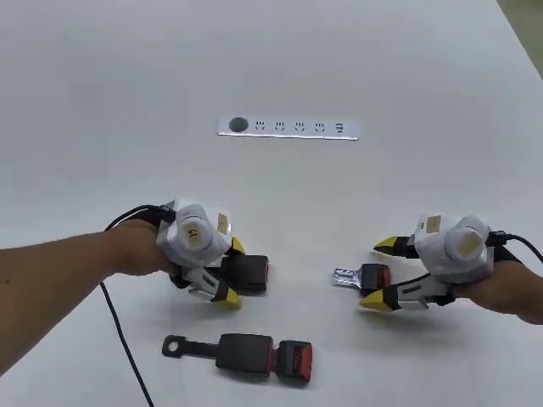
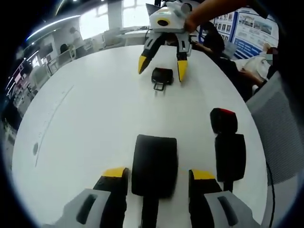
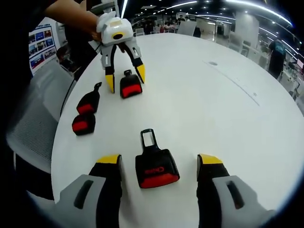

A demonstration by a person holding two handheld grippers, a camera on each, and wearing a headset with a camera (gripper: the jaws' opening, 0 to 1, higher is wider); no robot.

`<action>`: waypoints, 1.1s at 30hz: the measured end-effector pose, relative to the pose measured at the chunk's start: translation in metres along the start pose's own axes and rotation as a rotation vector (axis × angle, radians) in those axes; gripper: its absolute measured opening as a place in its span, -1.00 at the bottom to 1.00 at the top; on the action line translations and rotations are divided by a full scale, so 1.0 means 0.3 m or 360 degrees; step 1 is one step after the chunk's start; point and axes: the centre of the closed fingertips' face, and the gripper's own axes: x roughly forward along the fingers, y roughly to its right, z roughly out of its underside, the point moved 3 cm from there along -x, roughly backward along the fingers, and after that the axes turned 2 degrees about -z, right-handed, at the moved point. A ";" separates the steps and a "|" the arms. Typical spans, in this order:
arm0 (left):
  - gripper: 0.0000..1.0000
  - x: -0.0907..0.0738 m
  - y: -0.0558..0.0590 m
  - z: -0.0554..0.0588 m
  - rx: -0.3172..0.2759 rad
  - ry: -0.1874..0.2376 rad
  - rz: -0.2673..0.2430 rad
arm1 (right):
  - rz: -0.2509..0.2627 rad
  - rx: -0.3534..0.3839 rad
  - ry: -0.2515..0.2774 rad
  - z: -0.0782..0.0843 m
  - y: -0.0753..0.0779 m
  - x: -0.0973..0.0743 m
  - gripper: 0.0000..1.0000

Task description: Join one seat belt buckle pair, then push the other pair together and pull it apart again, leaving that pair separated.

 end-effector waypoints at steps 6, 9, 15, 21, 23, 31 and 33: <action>0.32 -0.025 -0.036 0.009 -0.0167 0.0035 -0.0107 | 0.0151 0.0079 0.0076 -0.013 0.012 -0.018 0.29; 0.34 -0.034 -0.054 0.017 -0.0299 0.0069 -0.0186 | 0.0271 0.0163 0.0155 -0.024 0.025 -0.033 0.36; 0.45 -0.059 -0.067 0.024 -0.0477 0.0183 -0.0364 | 0.0458 0.0301 0.0240 -0.033 0.013 -0.060 0.50; 0.59 -0.098 -0.088 0.041 -0.0707 0.0328 -0.0568 | 0.0627 0.0442 0.0351 -0.050 0.005 -0.090 0.55; 0.61 -0.122 -0.081 0.048 -0.0725 0.0325 -0.0619 | 0.0671 0.0452 0.0377 -0.057 0.000 -0.098 0.56; 0.74 -0.184 -0.028 0.037 -0.0896 0.0431 -0.0782 | 0.0806 0.0557 0.0474 -0.083 -0.060 -0.131 0.62; 0.74 -0.193 -0.014 0.046 -0.0910 0.0432 -0.0788 | 0.0816 0.0586 0.0499 -0.086 -0.074 -0.133 0.63</action>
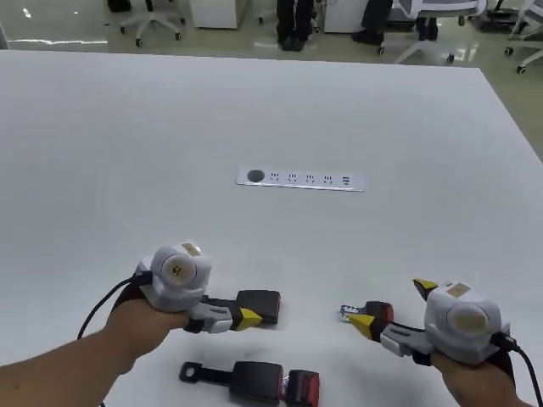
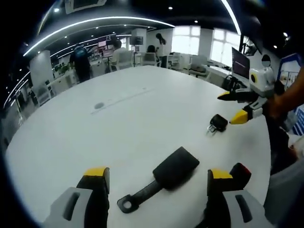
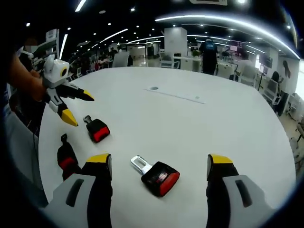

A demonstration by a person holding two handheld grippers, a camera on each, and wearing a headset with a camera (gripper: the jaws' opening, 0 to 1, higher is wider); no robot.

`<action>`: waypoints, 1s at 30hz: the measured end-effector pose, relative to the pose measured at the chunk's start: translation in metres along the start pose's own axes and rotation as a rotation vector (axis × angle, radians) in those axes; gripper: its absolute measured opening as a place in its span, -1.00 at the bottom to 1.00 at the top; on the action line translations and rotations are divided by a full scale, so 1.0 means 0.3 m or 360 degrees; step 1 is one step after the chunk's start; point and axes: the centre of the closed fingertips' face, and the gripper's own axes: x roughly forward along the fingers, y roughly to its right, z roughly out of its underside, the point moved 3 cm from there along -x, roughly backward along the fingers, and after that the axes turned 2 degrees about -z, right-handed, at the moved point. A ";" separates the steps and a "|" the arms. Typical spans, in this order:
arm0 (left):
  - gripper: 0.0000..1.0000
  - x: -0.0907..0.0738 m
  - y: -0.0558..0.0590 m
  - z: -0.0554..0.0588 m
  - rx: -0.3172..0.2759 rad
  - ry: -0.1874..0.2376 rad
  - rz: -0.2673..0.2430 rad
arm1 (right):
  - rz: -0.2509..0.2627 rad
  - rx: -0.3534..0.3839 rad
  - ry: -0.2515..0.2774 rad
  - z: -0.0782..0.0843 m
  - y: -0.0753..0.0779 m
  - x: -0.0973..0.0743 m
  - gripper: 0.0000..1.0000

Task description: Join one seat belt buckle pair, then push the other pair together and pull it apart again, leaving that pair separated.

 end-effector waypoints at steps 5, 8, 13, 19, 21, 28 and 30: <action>0.76 -0.052 0.012 0.049 -0.0112 0.0007 -0.0044 | 0.0051 0.0014 0.0025 0.015 -0.022 -0.027 0.65; 0.76 -0.084 0.021 0.066 -0.0167 0.0034 -0.0086 | 0.0070 0.0028 0.0045 0.026 -0.041 -0.048 0.67; 0.79 -0.148 0.057 0.098 -0.0206 0.0101 -0.0099 | 0.0097 0.0054 0.0072 0.043 -0.079 -0.095 0.71; 0.83 -0.213 0.081 0.148 -0.0235 0.0131 -0.0092 | 0.0117 0.0042 0.0096 0.059 -0.113 -0.131 0.78; 0.84 -0.230 0.083 0.154 -0.0224 0.0151 -0.0095 | 0.0118 0.0043 0.0100 0.067 -0.122 -0.147 0.78; 0.86 -0.301 0.076 0.173 -0.0266 0.0248 -0.0107 | 0.0116 0.0033 0.0116 0.079 -0.198 -0.211 0.80; 0.87 -0.323 0.088 0.171 -0.0243 0.0271 -0.0103 | 0.0120 0.0036 0.0130 0.084 -0.208 -0.222 0.81</action>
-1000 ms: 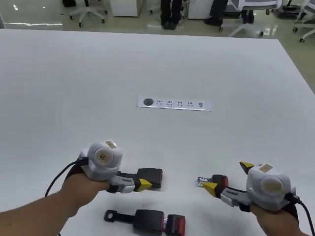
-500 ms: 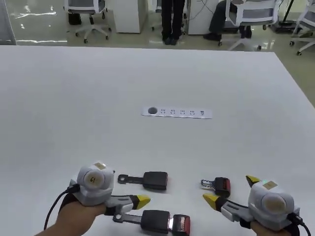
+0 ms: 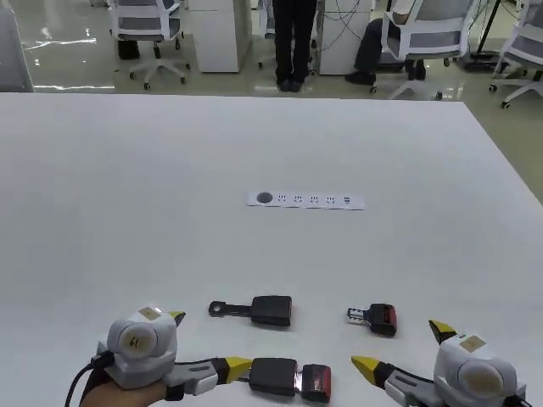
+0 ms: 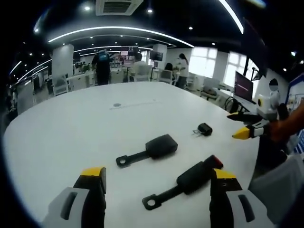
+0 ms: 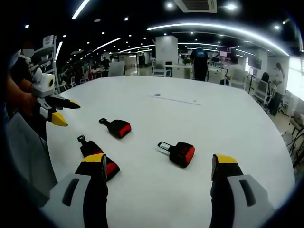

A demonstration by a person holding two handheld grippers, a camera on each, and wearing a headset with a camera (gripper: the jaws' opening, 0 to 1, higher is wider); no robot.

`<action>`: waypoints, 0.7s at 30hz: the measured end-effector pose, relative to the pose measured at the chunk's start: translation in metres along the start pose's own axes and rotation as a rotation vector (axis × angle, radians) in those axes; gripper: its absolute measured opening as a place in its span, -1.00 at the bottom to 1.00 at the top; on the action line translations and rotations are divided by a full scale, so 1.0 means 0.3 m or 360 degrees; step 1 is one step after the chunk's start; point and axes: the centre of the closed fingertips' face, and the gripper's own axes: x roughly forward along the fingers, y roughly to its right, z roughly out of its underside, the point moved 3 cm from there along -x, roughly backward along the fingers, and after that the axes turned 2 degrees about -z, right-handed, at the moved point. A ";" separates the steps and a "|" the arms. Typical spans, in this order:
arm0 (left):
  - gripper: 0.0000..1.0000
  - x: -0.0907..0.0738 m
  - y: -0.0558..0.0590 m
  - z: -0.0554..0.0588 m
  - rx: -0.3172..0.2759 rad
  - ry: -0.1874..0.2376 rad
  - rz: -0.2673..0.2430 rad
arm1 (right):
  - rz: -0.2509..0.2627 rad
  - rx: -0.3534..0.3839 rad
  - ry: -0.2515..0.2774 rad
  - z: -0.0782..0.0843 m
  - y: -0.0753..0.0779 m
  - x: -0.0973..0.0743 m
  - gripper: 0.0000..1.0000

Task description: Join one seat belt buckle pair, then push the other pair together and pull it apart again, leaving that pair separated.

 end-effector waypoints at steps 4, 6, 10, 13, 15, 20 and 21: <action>0.87 -0.028 -0.006 0.010 -0.0003 0.0015 0.0004 | -0.0001 0.0002 0.0008 0.011 -0.013 -0.019 0.84; 0.85 -0.047 0.003 0.002 -0.0004 0.0044 0.0006 | -0.0003 -0.0008 0.0007 0.013 -0.036 -0.037 0.84; 0.86 -0.072 0.008 0.014 0.0026 0.0034 0.0022 | -0.0004 -0.0004 0.0006 0.018 -0.057 -0.064 0.87; 0.85 -0.098 -0.004 0.009 0.0008 0.0068 0.0022 | -0.0007 -0.0012 0.0002 0.026 -0.069 -0.085 0.89; 0.87 -0.106 -0.010 0.012 -0.0007 0.0090 0.0027 | -0.0001 0.0003 0.0003 0.031 -0.073 -0.104 0.90; 0.87 -0.135 0.003 0.014 0.0006 0.0097 0.0041 | 0.0023 0.0029 0.0008 0.039 -0.081 -0.138 0.91; 0.88 -0.144 0.007 0.013 0.0005 0.0102 0.0039 | 0.0028 0.0033 0.0013 0.043 -0.083 -0.147 0.91</action>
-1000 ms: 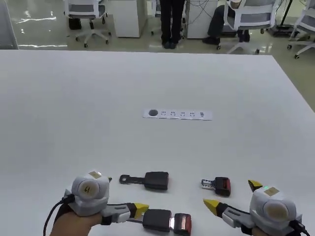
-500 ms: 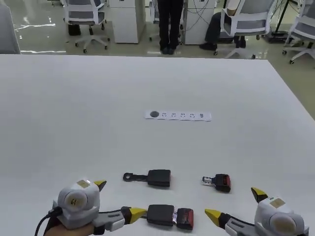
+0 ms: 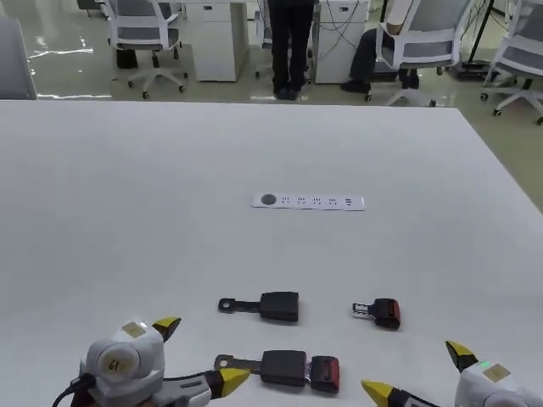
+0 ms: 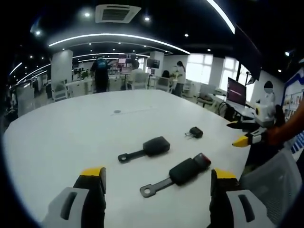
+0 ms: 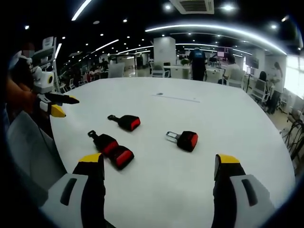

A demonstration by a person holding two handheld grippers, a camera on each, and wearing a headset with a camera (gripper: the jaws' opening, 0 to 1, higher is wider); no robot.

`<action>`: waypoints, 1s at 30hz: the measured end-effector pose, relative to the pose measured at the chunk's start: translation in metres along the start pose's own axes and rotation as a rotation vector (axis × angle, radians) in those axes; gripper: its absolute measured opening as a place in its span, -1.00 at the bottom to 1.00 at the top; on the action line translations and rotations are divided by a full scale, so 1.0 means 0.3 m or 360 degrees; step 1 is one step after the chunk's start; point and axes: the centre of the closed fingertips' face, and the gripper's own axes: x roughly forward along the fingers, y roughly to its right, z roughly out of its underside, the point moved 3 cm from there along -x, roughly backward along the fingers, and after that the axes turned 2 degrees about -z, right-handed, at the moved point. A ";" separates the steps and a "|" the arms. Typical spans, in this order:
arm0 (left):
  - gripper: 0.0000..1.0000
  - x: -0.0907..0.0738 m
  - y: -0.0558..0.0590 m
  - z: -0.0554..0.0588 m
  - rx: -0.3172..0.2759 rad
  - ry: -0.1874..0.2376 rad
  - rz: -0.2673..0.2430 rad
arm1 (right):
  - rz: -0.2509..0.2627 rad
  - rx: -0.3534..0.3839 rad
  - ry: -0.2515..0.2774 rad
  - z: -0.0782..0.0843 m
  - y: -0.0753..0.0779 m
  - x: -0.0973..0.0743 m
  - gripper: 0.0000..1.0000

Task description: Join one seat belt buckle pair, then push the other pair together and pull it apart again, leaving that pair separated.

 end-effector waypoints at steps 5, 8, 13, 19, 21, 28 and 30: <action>0.86 -0.035 0.024 0.010 0.0067 -0.0019 0.0010 | 0.0002 0.0001 -0.0031 0.024 -0.005 -0.013 0.90; 0.86 -0.054 0.024 0.015 0.0041 -0.0015 0.0017 | -0.0001 0.0009 -0.0005 0.022 -0.020 -0.029 0.91; 0.86 -0.070 0.030 0.023 0.0046 -0.0018 0.0024 | 0.0004 0.0008 -0.0011 0.030 -0.024 -0.043 0.91; 0.86 -0.090 0.032 0.032 0.0032 -0.0012 0.0017 | 0.0017 0.0023 -0.0006 0.032 -0.022 -0.049 0.91; 0.86 -0.099 0.038 0.035 0.0036 -0.0017 0.0013 | 0.0020 0.0020 -0.0002 0.033 -0.022 -0.052 0.91; 0.86 -0.120 0.032 0.043 0.0027 -0.0021 0.0009 | 0.0029 0.0025 0.0008 0.030 -0.022 -0.056 0.91; 0.86 -0.118 0.033 0.041 0.0039 -0.0023 0.0007 | 0.0030 0.0017 0.0006 0.027 -0.026 -0.058 0.90</action>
